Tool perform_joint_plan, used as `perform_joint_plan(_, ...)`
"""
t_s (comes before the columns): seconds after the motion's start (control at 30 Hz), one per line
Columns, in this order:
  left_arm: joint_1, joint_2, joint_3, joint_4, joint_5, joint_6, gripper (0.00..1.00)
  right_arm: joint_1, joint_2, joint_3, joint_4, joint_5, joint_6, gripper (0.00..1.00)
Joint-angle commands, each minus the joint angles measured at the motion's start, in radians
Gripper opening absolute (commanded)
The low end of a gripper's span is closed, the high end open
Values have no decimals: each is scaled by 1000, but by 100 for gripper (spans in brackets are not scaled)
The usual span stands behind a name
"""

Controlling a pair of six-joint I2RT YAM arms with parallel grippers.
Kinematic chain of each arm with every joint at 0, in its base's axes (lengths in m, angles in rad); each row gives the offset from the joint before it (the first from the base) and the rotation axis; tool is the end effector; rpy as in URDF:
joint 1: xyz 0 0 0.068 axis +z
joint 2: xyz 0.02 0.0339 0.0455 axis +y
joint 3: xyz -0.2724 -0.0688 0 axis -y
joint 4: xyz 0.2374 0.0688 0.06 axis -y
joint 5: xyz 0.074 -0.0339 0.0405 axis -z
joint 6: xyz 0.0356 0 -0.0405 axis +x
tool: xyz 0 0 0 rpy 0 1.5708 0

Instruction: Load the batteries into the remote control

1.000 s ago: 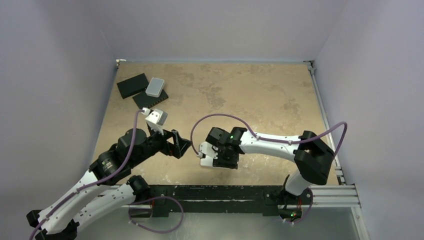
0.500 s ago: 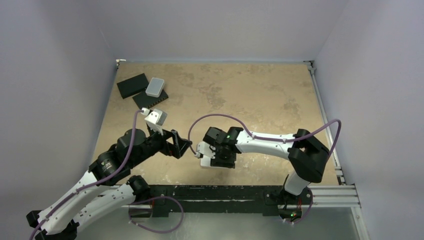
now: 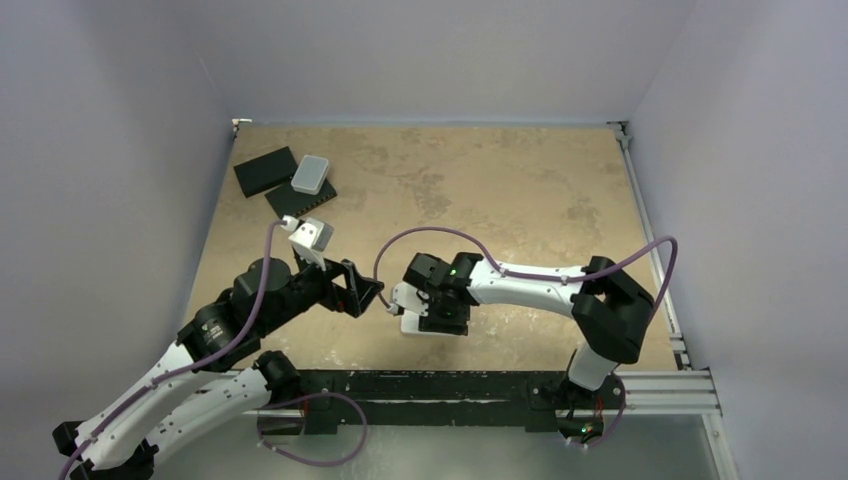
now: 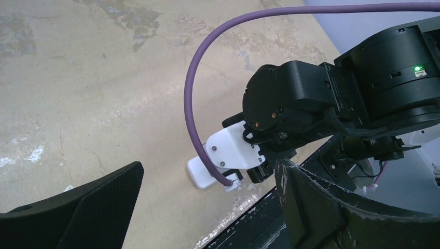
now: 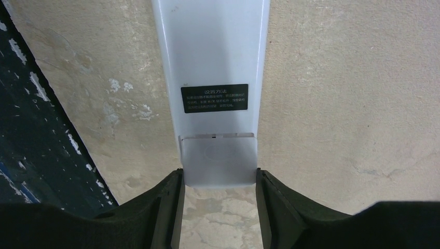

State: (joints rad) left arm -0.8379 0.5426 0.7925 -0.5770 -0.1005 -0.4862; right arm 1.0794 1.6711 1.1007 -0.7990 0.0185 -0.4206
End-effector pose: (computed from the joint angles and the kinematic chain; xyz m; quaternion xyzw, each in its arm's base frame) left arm 0.0733 -0.0760 0.3358 0.1132 0.8044 -0.3255 0.4840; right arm 0.1428 0.2654 0.1995 -0.6775 0.7286 0.0238 0.0981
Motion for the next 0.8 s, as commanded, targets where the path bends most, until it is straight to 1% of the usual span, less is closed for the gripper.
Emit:
perform_joint_plan(0.0,4,-10,-1,37,-3,16,99,4,10,37,-3,20,-4,32)
perform_joint_plan(0.77,4,-12,0,38,-1,17,99,19,9,54,-38,21,3,31)
